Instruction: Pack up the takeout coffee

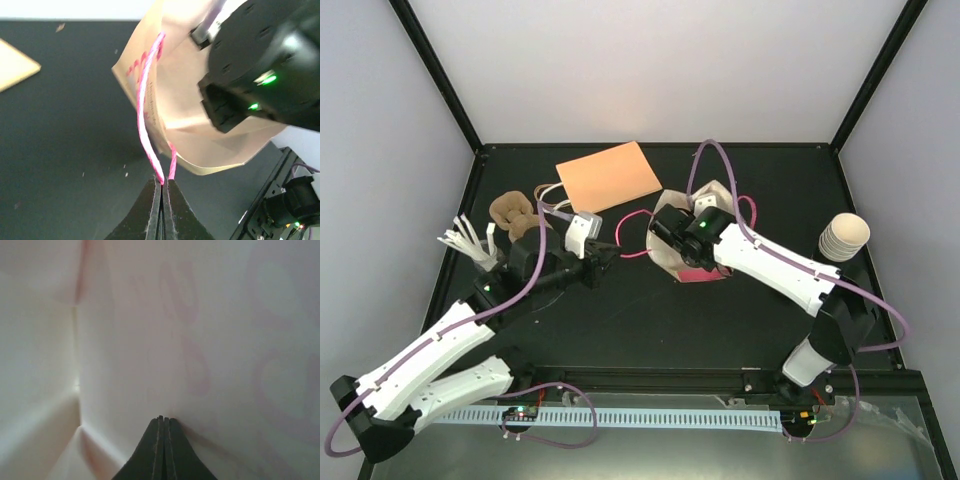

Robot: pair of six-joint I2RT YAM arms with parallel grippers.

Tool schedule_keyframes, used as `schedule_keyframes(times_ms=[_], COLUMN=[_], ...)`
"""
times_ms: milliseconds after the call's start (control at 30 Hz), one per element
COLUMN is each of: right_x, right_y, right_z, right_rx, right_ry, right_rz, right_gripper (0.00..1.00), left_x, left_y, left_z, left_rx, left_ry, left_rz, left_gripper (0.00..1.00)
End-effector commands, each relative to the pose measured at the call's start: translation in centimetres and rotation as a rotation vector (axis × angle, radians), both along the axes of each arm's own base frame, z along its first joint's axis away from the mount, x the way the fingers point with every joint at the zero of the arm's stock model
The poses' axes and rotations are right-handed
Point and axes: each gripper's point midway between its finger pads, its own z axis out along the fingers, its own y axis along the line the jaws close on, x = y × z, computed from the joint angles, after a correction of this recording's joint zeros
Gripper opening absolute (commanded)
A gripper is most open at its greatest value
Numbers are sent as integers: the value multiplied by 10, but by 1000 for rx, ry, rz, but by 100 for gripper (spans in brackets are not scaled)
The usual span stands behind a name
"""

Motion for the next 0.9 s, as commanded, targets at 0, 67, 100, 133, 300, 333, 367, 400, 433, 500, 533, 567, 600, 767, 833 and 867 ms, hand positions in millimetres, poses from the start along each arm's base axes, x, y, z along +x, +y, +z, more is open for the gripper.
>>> schedule_keyframes(times_ms=[0,67,100,133,300,333,367,400,433,500,533,567,600,767,833,867], right_x=[-4,-7,-9,-11,-18,-21,-23,-27,-30,-36,-38,-40,-42,-51,-52,-51], right_y=[15,34,39,44,63,68,73,78,83,91,93,94,95,98,94,90], right_z=[-8,-16,-19,-21,-39,-42,-46,-49,-54,-62,-65,-69,-74,-99,-104,-105], right_rx=[-22,50,65,67,-8,-25,-36,-46,-53,-72,-84,-94,-105,-106,-122,-143], right_ry=[74,105,112,115,155,161,171,183,195,219,227,234,245,308,310,305], right_rz=[111,170,183,189,227,238,253,273,293,323,330,335,340,362,360,353], right_gripper=[1,1,1,1,1,1,1,1,1,1,1,1,1,1,1,1], left_x=[3,2,1,0,-7,-8,-10,-11,-12,-15,-16,-17,-18,-23,-25,-26], left_y=[10,13,15,18,29,30,31,32,33,31,30,29,28,23,24,24], left_z=[-38,-53,-59,-64,-75,-76,-76,-75,-75,-74,-72,-70,-69,-63,-64,-64], left_rx=[-8,7,17,27,38,36,33,28,20,4,-6,-15,-22,-44,-43,-41], left_ry=[136,175,187,195,214,214,213,212,211,210,206,206,204,200,202,203], left_rz=[94,109,116,124,147,149,148,148,146,128,120,110,102,64,59,57], left_gripper=[2,2,2,2,2,2,1,2,2,2,2,2,1,2,1,2])
